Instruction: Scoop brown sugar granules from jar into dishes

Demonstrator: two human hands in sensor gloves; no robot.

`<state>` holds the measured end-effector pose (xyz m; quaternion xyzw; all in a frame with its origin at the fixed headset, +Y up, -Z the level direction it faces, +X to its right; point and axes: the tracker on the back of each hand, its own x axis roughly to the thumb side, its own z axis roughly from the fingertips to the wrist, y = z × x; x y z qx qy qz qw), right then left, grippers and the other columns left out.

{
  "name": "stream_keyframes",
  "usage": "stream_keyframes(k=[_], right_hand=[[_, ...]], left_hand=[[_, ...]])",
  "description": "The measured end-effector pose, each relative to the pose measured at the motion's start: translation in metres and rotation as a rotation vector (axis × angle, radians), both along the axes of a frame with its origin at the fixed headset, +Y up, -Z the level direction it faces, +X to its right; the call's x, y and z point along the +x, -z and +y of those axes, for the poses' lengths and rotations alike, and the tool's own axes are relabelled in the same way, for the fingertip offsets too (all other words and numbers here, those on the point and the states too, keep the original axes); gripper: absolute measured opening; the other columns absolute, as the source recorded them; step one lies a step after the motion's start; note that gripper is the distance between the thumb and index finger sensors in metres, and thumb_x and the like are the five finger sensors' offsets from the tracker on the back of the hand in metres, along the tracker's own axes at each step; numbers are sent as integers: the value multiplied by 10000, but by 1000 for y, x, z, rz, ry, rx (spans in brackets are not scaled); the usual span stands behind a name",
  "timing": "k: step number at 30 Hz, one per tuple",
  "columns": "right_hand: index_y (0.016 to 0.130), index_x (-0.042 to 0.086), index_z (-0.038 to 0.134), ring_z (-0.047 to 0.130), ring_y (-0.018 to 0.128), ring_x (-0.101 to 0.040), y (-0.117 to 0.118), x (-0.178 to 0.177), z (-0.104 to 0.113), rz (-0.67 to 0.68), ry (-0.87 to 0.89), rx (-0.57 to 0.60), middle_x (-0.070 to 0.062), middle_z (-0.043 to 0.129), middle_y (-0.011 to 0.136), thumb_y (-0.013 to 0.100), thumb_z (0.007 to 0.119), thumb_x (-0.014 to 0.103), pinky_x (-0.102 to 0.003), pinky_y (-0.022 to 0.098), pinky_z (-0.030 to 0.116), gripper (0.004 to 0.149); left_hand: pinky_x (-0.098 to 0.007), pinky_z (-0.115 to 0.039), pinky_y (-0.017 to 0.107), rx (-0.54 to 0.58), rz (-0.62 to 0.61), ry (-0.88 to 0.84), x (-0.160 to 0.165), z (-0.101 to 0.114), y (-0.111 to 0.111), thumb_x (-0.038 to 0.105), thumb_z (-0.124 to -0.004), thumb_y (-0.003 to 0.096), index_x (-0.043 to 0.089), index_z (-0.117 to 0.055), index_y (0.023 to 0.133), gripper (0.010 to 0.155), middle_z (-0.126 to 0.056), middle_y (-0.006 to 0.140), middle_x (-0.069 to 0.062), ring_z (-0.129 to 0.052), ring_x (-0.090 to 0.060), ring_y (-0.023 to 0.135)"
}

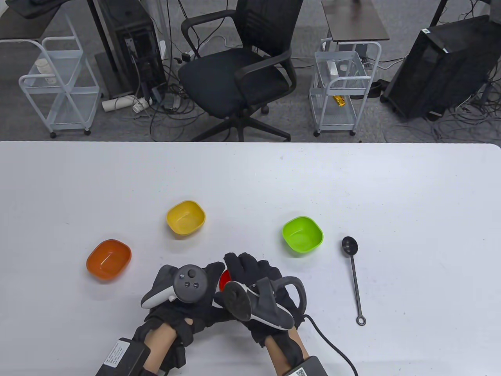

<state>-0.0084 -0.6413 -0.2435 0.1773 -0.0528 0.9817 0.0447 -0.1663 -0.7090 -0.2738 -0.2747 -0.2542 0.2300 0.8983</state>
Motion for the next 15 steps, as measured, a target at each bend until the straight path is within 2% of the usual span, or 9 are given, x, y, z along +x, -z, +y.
stream_keyframes(k=[6,15], right_hand=[[1092,179,611,909,805,-408,-1,-4,-1,-3,-38,-12,-131,753,1093,444,741,694,-561,641,804,838],[1072,136,644,904,773,-424,0,-10,-3,-9,-38,3,-169,777,1052,458,763,664,-573,623,797,819]], left_hand=[[-609,-385,835,-66,35,-193,1,-18,3,640,-842,513,60,-65,1173,1172,-193,1273,-204,-294,-473,1202],[-552,-443,884,-90,57,-263,3,-24,3,611,-862,540,99,-68,1175,1138,-227,1280,-148,-386,-390,1239]])
